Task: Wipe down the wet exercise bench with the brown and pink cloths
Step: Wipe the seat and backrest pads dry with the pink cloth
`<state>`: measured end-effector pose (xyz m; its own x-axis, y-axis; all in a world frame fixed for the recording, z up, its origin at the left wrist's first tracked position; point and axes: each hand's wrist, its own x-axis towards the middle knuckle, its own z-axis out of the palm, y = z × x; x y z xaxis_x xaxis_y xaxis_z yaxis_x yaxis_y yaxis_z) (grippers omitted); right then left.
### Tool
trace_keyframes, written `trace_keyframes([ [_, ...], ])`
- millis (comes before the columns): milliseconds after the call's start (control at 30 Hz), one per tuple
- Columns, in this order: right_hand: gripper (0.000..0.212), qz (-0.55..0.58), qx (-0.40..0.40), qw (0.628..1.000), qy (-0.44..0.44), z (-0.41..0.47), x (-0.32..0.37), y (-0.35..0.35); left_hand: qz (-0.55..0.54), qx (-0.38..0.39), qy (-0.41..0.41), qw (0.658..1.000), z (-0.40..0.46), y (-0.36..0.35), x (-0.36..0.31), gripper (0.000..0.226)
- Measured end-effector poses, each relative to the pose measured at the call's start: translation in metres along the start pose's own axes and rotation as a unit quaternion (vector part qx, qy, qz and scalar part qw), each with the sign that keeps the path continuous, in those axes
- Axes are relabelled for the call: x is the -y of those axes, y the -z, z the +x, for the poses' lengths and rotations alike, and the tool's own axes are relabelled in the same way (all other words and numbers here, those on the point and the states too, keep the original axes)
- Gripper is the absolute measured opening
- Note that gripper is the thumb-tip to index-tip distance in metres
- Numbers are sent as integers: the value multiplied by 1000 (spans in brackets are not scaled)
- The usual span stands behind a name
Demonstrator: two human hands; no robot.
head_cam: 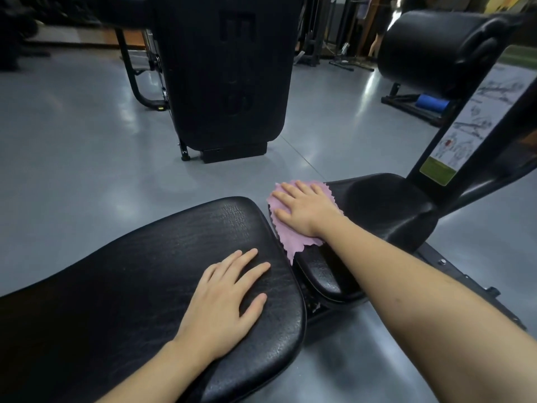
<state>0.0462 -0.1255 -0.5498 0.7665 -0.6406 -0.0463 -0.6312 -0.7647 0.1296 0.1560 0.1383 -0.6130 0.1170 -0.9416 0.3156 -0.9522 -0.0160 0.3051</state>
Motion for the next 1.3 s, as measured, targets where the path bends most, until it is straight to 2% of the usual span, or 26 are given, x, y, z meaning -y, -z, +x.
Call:
trace_keyframes([
  [200, 64, 4, 2, 1000, -8, -17, 5, 2, 6, 5, 5, 1000, 0, 1, 0, 50],
  [533, 65, 12, -6, 1000, -22, -98, 2, -3, 20, 20, 16, 999, 1, 2, -2, 55],
  [667, 71, 14, -9, 1000, -23, -115, -1, -6, 18, 19, 16, 1000, 1, 3, -2, 56],
  [1067, 65, 18, -9, 998, -59, -73, -24, 1, 0, 6, 7, 1000, 4, 2, 0, 49],
  [1300, 65, 33, -5, 997, -75, -76, -32, 5, 11, -34, 53, 998, 30, -2, -14, 39],
])
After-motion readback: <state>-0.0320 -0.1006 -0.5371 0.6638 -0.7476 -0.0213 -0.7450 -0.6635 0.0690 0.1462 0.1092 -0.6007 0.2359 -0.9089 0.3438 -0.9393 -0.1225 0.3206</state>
